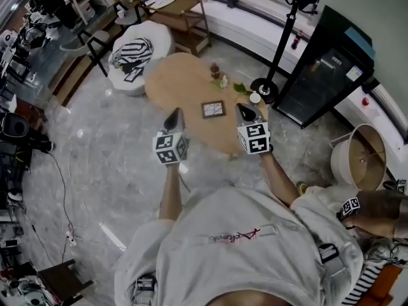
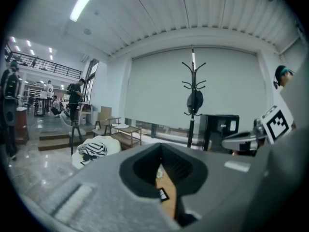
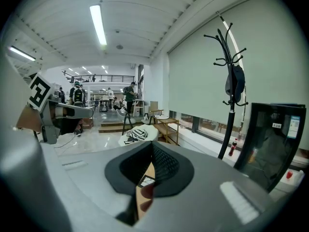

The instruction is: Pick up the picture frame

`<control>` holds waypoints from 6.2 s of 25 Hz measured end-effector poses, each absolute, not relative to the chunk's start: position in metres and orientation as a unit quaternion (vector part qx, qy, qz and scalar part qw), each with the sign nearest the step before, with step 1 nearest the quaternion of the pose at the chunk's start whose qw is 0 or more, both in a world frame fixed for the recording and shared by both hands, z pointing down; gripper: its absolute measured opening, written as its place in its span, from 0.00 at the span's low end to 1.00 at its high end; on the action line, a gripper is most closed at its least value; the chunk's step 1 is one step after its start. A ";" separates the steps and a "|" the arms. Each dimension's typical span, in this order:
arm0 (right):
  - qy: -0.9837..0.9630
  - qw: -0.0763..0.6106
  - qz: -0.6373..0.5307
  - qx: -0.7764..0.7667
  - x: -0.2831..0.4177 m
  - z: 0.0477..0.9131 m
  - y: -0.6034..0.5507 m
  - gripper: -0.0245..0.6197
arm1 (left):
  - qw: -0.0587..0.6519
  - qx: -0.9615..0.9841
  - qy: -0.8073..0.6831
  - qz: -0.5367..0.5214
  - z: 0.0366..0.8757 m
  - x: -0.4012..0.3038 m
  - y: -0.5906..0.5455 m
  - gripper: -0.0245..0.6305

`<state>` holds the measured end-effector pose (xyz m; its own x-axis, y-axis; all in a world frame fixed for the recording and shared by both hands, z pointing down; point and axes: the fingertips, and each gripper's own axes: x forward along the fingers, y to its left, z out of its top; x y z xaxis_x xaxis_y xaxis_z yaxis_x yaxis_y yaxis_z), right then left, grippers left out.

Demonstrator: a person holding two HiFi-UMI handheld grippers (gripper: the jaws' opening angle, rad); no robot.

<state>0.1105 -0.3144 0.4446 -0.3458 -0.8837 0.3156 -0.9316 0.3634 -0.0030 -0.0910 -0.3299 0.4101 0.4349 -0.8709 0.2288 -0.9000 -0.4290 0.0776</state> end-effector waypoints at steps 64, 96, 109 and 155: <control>-0.753 0.268 0.317 0.510 0.065 0.739 -0.474 0.05 | 0.315 0.802 -0.448 0.239 0.731 -0.101 -0.508 0.04; -0.711 0.320 0.395 0.486 0.066 0.914 -0.535 0.05 | 0.384 0.764 -0.411 0.315 0.917 -0.094 -0.563 0.04; -0.689 0.335 0.421 0.486 0.074 0.982 -0.565 0.05 | 0.406 0.757 -0.380 0.343 0.980 -0.078 -0.582 0.04; -0.681 0.298 0.446 0.498 0.072 1.004 -0.584 0.16 | 0.430 0.749 -0.391 0.317 0.998 -0.055 -0.598 0.16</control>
